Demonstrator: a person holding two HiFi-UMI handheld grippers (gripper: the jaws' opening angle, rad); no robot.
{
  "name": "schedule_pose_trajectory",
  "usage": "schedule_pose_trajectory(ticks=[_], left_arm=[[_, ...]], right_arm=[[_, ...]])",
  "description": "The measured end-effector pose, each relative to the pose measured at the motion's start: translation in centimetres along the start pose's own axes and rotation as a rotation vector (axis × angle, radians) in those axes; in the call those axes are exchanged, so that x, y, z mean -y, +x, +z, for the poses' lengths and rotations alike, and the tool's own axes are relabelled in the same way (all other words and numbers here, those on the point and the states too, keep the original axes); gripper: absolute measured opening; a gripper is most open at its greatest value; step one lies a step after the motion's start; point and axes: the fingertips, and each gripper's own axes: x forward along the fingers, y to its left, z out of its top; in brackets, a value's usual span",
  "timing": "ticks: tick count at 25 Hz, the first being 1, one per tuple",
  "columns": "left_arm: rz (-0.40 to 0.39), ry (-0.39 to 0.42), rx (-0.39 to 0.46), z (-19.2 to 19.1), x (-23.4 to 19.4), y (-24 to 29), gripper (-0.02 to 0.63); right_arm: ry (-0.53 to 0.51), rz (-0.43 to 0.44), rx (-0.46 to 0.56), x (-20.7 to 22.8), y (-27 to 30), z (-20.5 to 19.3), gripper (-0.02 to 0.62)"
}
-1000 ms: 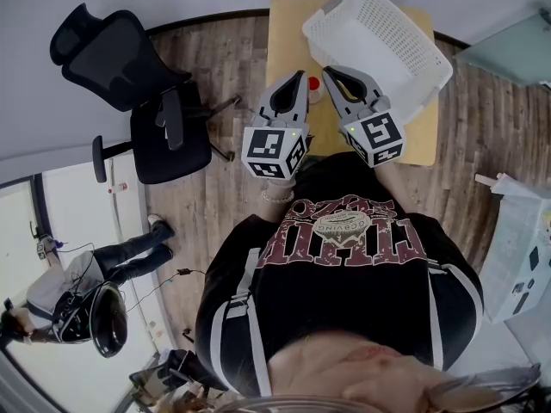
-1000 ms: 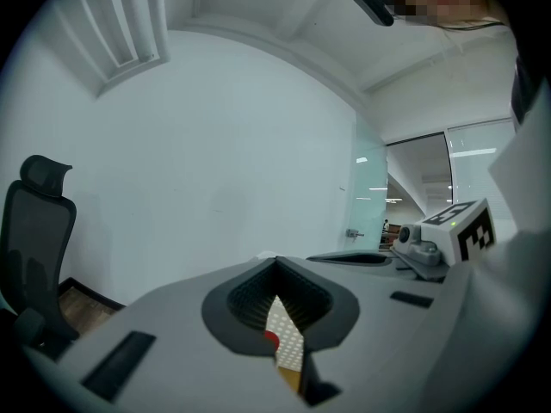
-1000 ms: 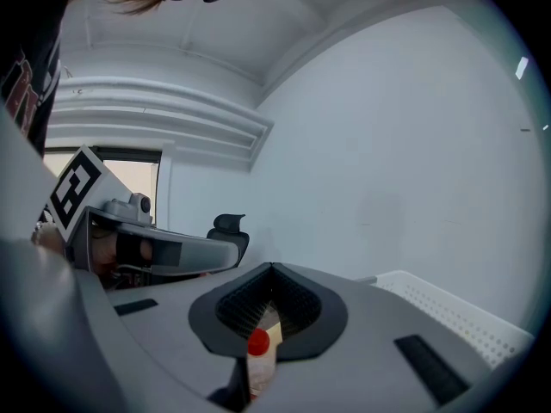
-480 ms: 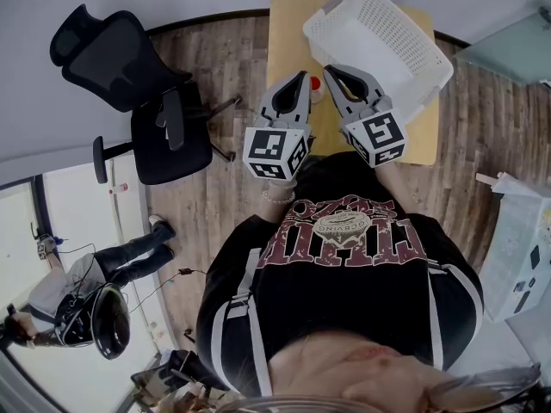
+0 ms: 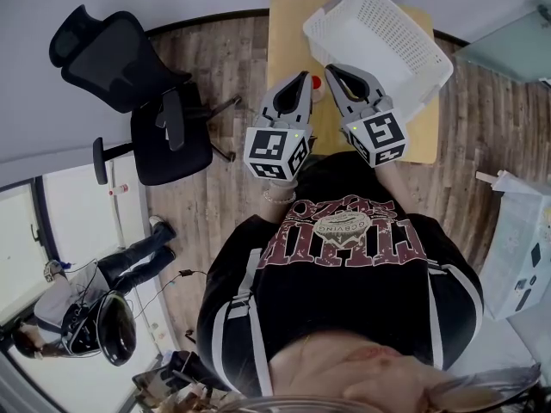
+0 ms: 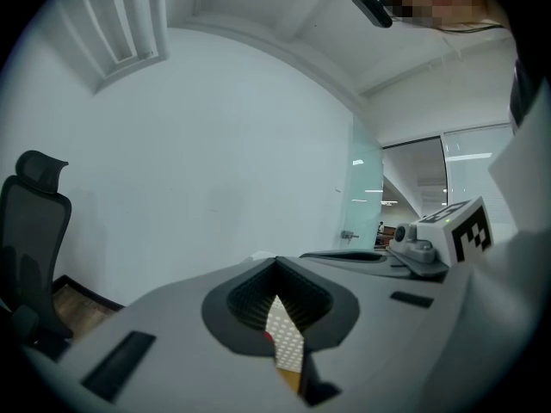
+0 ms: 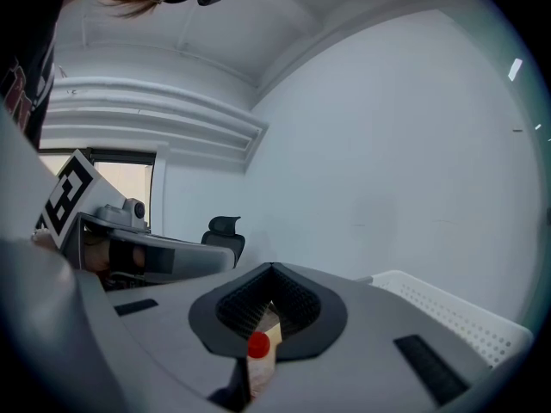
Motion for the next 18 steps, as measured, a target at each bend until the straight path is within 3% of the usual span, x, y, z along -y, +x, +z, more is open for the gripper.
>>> schedule_pose_trajectory(ticks=[18], left_arm=[[-0.025,-0.006,-0.012,-0.43,-0.69,-0.17,0.046]], right_arm=[[0.004,-0.014,-0.007,-0.67,0.65,-0.17,0.017]])
